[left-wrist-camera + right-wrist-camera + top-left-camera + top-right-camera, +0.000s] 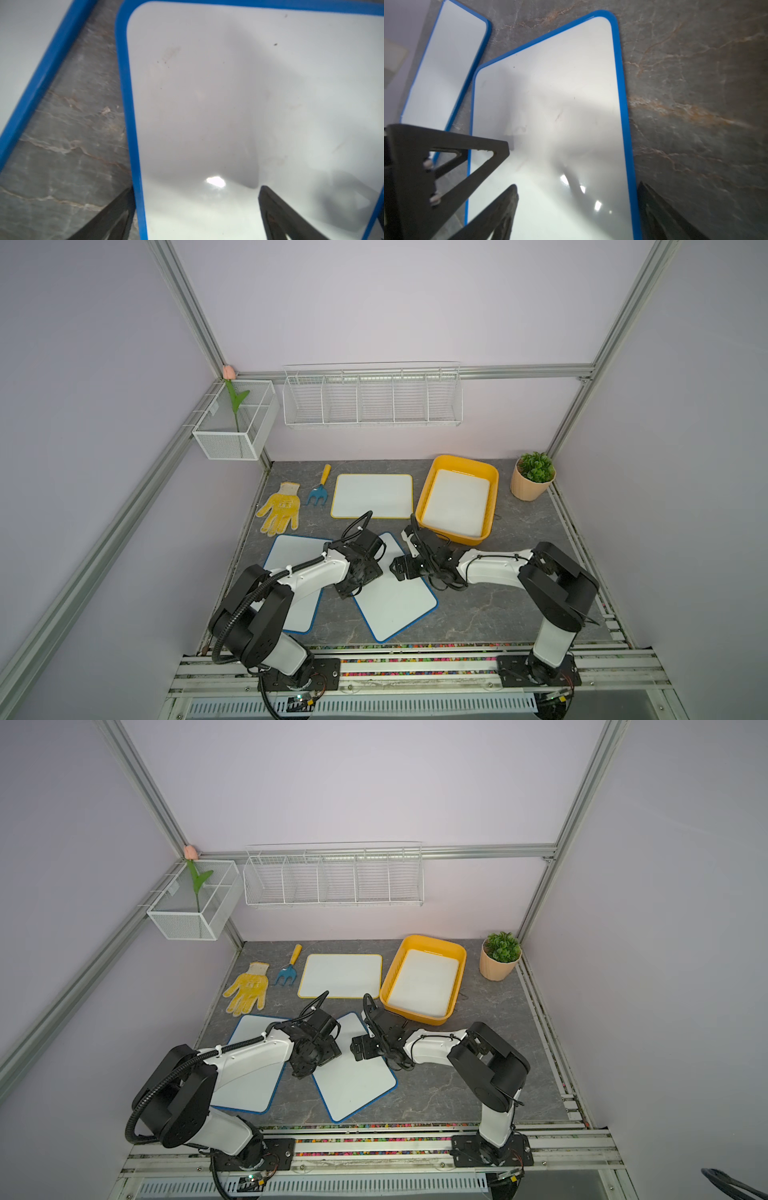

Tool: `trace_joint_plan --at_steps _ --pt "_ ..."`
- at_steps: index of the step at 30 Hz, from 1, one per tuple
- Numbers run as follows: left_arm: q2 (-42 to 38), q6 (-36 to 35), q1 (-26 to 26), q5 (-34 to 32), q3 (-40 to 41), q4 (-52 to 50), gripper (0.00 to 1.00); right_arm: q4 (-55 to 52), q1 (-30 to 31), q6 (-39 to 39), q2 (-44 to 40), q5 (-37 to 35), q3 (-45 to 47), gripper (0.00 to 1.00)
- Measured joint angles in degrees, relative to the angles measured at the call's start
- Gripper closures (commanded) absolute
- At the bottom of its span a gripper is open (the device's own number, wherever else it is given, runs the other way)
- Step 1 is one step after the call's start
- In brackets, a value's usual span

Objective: Put the whiteboard into the storage box
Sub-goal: Pick up the whiteboard at the center of the board.

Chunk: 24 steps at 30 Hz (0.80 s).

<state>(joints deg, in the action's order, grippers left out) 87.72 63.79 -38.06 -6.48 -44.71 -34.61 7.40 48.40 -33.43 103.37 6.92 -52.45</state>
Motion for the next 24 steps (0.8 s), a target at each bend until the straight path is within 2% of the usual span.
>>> trace_joint_plan --at_steps 7,13,20,24 --pt "-0.6 0.0 -0.2 -0.3 0.8 0.8 0.08 2.0 -3.3 -7.1 0.0 7.0 0.5 0.06" --pt "-0.6 0.0 -0.2 -1.1 1.0 1.1 0.09 4.1 -4.3 -12.5 -0.2 9.3 1.4 0.07" --pt "-0.4 -0.9 -0.1 -5.7 1.9 3.5 0.09 1.6 -4.3 -17.7 -2.3 13.5 2.8 0.07" --pt "0.4 -2.4 0.5 -9.7 2.6 8.8 0.09 -1.5 -3.8 -21.2 -3.8 17.0 3.6 0.07"
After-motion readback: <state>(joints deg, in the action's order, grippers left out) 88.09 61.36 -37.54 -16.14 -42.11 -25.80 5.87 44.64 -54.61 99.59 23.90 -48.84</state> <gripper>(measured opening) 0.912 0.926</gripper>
